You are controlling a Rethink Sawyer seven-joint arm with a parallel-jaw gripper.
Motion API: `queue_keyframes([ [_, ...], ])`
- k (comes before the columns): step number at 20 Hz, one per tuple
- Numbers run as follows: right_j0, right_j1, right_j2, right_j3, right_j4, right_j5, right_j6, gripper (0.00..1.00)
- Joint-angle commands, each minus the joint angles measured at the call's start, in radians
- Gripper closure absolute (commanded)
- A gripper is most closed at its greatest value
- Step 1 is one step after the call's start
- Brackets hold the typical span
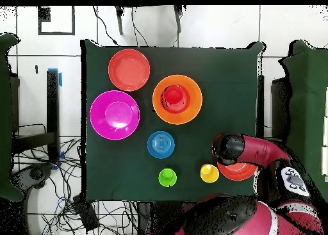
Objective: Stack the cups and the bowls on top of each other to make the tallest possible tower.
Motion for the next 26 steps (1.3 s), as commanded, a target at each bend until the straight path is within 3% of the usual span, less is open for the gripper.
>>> queue_keyframes([
  [1,0.031,0.057,0.062,-0.049,-0.068,-0.087,0.038,0.00],
  [6,0.029,0.059,0.068,-0.057,-0.063,-0.079,0.034,0.00],
  [7,0.030,0.059,0.065,-0.056,-0.061,-0.074,0.034,1.00],
  [20,0.039,0.055,0.064,-0.066,-0.060,-0.064,0.028,1.00],
  [26,0.074,-0.022,0.053,-0.052,-0.044,0.025,0.013,1.00],
])
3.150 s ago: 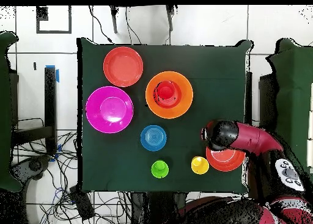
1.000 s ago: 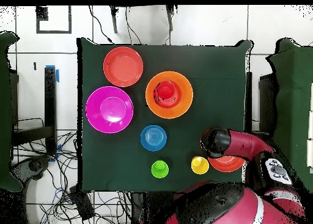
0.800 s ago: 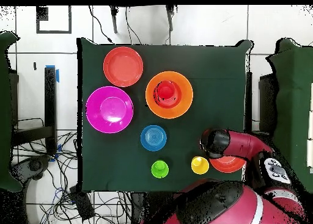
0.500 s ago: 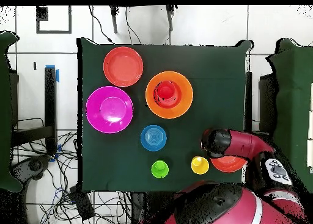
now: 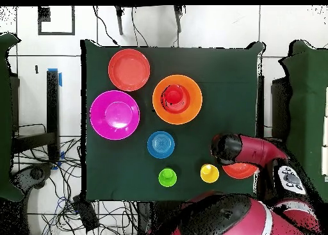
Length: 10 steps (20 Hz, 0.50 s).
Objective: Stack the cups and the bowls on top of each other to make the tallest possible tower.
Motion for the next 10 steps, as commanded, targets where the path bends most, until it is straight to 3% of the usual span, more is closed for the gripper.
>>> queue_keyframes([
  [1,0.065,-0.033,0.060,-0.055,-0.035,0.050,0.012,1.00],
  [10,0.137,-0.090,0.034,-0.089,-0.004,0.170,0.022,1.00],
])
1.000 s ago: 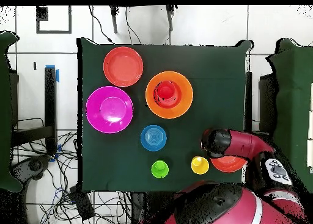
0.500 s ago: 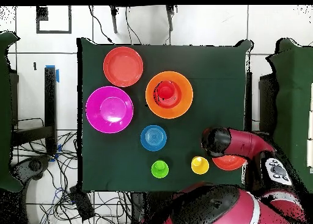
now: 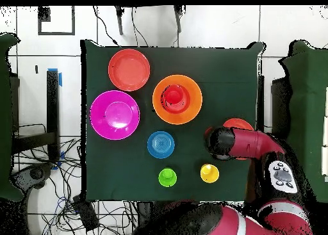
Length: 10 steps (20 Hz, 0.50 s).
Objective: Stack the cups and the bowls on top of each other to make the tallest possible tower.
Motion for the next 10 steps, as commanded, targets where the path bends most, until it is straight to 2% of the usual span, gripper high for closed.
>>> queue_keyframes([
  [1,0.054,-0.024,0.057,-0.084,-0.002,0.119,0.022,1.00],
  [10,0.079,-0.021,0.046,-0.113,0.002,0.148,0.041,1.00],
])
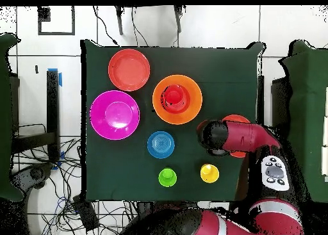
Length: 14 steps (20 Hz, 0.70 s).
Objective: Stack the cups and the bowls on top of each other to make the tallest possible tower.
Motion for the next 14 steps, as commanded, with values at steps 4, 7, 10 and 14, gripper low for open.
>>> queue_keyframes([
  [4,0.032,0.006,0.050,-0.092,0.000,0.083,0.045,1.00],
  [7,0.045,0.002,0.043,-0.105,-0.004,0.092,0.047,1.00],
  [10,0.058,-0.005,0.034,-0.116,-0.007,0.098,0.050,1.00],
  [14,0.086,-0.023,0.013,-0.136,-0.010,0.124,0.053,1.00],
])
